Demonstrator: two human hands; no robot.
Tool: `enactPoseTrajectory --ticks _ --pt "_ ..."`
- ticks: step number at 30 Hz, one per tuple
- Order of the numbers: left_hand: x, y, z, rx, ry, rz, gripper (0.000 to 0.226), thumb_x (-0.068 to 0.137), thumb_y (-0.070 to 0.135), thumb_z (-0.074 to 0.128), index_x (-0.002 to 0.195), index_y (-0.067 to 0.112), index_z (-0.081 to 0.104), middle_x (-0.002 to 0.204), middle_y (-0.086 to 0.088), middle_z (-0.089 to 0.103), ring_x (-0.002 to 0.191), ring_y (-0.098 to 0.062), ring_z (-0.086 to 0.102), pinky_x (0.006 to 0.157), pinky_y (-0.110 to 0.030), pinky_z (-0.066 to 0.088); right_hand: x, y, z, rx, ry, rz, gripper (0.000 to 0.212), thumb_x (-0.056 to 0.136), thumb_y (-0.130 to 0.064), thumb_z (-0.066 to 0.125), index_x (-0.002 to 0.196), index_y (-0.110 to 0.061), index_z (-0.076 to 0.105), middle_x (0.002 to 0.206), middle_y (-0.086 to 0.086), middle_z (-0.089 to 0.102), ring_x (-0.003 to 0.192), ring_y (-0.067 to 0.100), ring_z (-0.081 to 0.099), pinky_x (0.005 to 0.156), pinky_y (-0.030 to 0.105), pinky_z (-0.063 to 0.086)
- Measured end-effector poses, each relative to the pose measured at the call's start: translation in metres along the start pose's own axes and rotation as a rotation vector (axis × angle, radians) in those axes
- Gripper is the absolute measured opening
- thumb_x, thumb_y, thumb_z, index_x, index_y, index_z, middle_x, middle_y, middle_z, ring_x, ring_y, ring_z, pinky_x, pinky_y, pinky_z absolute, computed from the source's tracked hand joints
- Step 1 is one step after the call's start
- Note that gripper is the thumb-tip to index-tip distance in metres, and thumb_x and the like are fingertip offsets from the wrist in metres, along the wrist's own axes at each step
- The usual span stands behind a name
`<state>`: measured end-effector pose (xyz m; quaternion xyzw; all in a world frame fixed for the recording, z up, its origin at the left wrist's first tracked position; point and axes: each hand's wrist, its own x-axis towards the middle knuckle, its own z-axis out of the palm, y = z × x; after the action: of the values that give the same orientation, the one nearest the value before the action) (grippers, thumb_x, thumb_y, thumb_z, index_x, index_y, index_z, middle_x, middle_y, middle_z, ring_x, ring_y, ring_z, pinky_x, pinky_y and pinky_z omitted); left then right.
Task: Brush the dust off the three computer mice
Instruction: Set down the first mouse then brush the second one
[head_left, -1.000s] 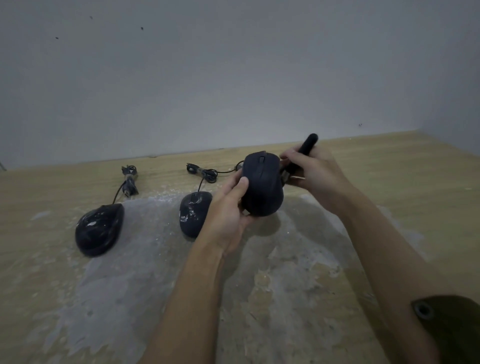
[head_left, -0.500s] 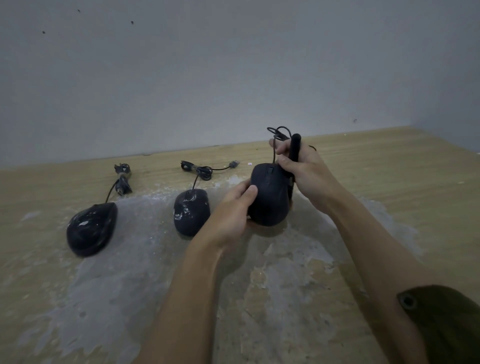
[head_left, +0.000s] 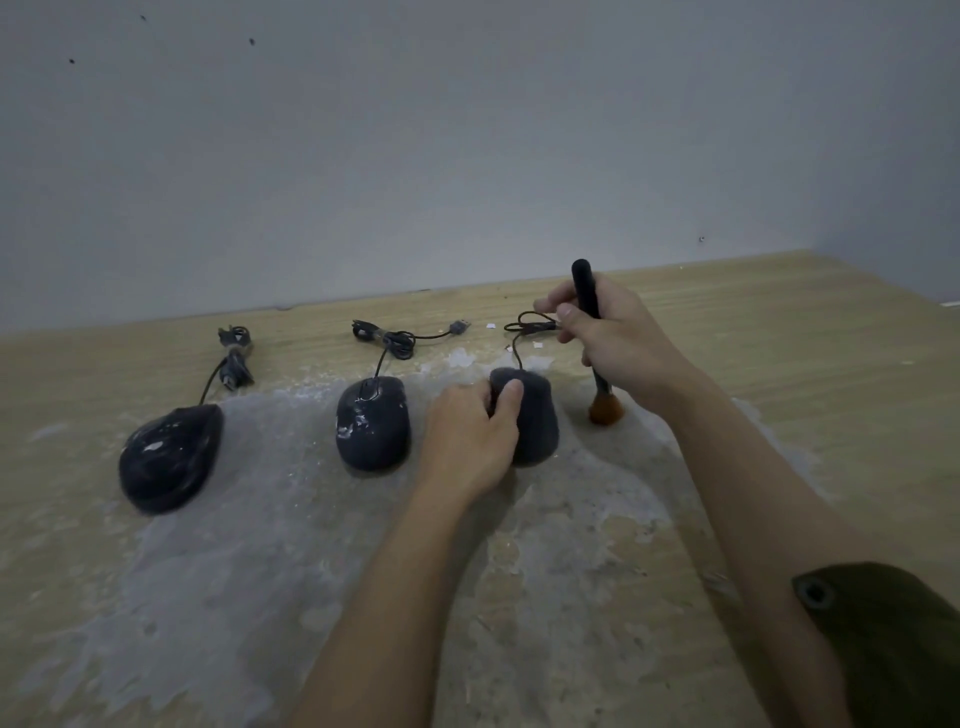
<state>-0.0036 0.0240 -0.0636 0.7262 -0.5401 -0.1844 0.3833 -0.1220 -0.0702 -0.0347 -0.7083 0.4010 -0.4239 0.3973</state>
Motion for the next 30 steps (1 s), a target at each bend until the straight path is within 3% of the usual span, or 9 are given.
enactPoseTrajectory --ticks 3,4,6,9,15,19,23,26,30 --pt "0.002 -0.005 -0.013 -0.105 -0.168 -0.024 0.055 0.09 0.03 0.051 0.14 0.013 0.036 0.143 -0.006 0.041 0.128 -0.022 0.042 0.108 -0.039 0.033 0.0 0.0 -0.002 -0.013 0.002 0.011 0.01 0.094 -0.015 0.043 0.094 -0.016 0.053 0.095 -0.004 0.064 0.078 0.008 0.054 0.059 0.011 0.042" --pt "0.002 -0.007 -0.017 -0.11 -0.249 -0.012 0.063 0.088 0.028 0.055 0.144 0.016 0.027 0.147 -0.004 0.035 0.128 -0.022 0.041 0.109 -0.041 0.033 0.0 0.0 -0.004 -0.056 0.005 0.005 0.013 0.094 -0.021 0.045 0.094 -0.013 0.055 0.089 -0.003 0.061 0.079 0.01 0.053 0.066 0.019 0.043" --pt "0.002 -0.009 -0.022 -0.049 -0.327 0.057 0.07 0.083 0.023 0.063 0.143 0.017 0.028 0.143 -0.004 0.038 0.12 -0.022 0.048 0.103 -0.041 0.041 -0.001 -0.001 -0.009 -0.176 0.005 -0.003 0.031 0.093 -0.032 0.045 0.097 -0.003 0.057 0.081 0.003 0.055 0.077 0.017 0.05 0.074 0.036 0.042" --pt "0.001 -0.008 -0.015 0.043 -0.278 0.126 0.066 0.079 0.02 0.068 0.136 0.022 0.036 0.136 -0.003 0.042 0.114 -0.021 0.05 0.099 -0.041 0.045 -0.003 -0.005 -0.017 -0.264 0.055 -0.058 0.042 0.093 -0.034 0.044 0.098 0.006 0.055 0.078 0.012 0.052 0.072 0.024 0.05 0.074 0.042 0.044" --pt "0.0 -0.004 0.006 0.162 -0.171 0.161 0.067 0.083 0.03 0.062 0.141 0.026 0.029 0.14 0.001 0.039 0.124 -0.019 0.042 0.105 -0.038 0.039 -0.001 -0.007 -0.023 -0.194 0.191 -0.153 0.028 0.091 -0.036 0.05 0.083 -0.01 0.058 0.066 0.004 0.054 0.067 0.026 0.054 0.071 0.039 0.046" --pt "0.001 -0.004 0.008 0.266 -0.138 0.191 0.069 0.084 0.036 0.059 0.143 0.025 0.024 0.141 0.0 0.039 0.127 -0.018 0.036 0.106 -0.036 0.033 0.0 -0.01 -0.015 -0.199 0.303 -0.226 0.024 0.087 -0.036 0.056 0.08 -0.013 0.059 0.074 0.009 0.06 0.073 0.027 0.059 0.073 0.042 0.049" --pt "0.002 -0.003 -0.003 0.217 -0.133 0.175 0.073 0.084 0.038 0.059 0.145 0.022 0.022 0.147 -0.001 0.033 0.134 -0.019 0.03 0.111 -0.038 0.029 -0.002 -0.019 -0.007 -0.127 0.32 -0.23 0.026 0.087 -0.037 0.058 0.082 -0.011 0.06 0.076 0.012 0.067 0.075 0.026 0.065 0.075 0.045 0.053" --pt "-0.001 -0.005 -0.026 0.156 -0.033 0.18 0.068 0.083 0.037 0.06 0.142 0.021 0.03 0.145 0.0 0.038 0.132 -0.018 0.035 0.109 -0.043 0.033 -0.006 -0.025 -0.002 -0.044 0.311 -0.195 0.022 0.088 -0.034 0.057 0.082 -0.013 0.06 0.071 0.001 0.065 0.072 0.02 0.065 0.072 0.037 0.054" --pt "-0.011 -0.023 -0.073 0.239 0.079 0.213 0.061 0.082 0.035 0.062 0.136 0.02 0.039 0.138 0.0 0.046 0.126 -0.017 0.04 0.107 -0.035 0.035 -0.013 -0.035 0.011 0.083 0.267 -0.157 0.013 0.09 -0.026 0.056 0.078 -0.019 0.056 0.071 -0.005 0.062 0.068 0.011 0.065 0.067 0.024 0.055"
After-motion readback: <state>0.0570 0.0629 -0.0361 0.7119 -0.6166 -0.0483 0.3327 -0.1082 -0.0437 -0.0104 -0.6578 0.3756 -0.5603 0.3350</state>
